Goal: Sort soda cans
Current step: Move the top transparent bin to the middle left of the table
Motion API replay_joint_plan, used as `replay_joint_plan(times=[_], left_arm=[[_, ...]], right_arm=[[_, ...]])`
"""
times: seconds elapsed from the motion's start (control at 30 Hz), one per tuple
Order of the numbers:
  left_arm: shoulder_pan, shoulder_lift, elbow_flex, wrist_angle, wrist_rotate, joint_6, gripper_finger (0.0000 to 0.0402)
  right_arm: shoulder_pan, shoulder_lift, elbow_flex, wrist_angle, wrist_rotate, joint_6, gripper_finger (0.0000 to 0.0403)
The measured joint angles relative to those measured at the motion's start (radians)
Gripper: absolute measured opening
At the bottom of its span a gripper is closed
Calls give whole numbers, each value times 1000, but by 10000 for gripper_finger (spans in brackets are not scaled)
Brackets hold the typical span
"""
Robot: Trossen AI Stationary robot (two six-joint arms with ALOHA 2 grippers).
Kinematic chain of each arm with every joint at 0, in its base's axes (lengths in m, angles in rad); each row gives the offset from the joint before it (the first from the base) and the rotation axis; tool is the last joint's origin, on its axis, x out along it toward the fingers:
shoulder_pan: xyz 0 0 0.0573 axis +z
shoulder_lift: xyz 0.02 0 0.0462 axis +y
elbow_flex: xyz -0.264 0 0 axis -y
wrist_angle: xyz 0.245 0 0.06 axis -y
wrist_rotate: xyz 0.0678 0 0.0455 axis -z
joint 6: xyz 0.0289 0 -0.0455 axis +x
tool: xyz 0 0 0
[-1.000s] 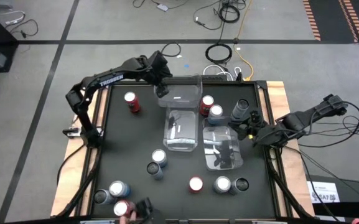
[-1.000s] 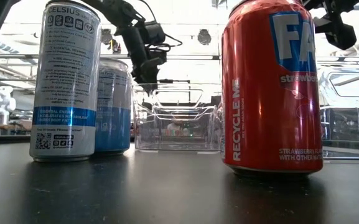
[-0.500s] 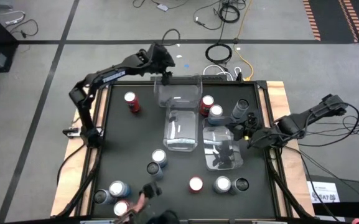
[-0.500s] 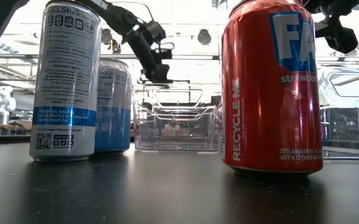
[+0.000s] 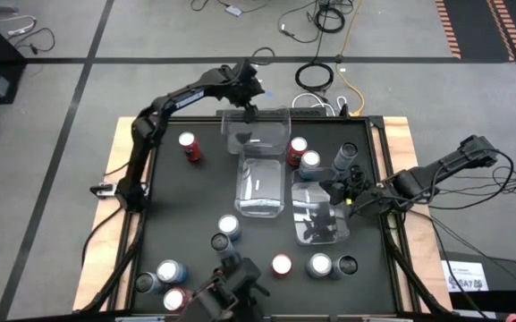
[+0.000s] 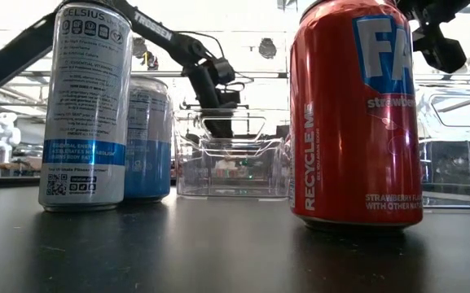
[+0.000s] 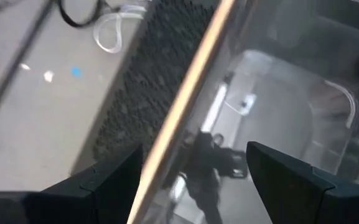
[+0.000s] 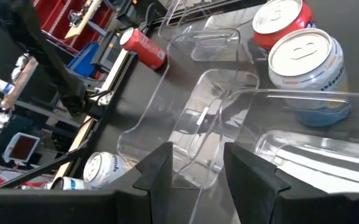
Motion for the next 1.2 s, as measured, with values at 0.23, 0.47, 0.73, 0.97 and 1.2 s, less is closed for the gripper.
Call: replay_joint_plan(times=[0.23, 0.47, 0.73, 0.97, 1.2], left_arm=[[5, 63, 42, -57, 16, 10, 294], [5, 90, 34, -83, -8, 7, 253], [5, 91, 32, -115, -153, 26, 170], [2, 90, 32, -123, -213, 92, 36], [-7, 88, 32, -146, -221, 109, 13]], right_arm=[[0, 1, 0, 2, 0, -1, 137], [0, 0, 0, 2, 0, -8, 137], [0, 0, 0, 2, 0, -16, 137], [0, 0, 0, 2, -1, -16, 137], [0, 0, 0, 2, -4, -17, 137]])
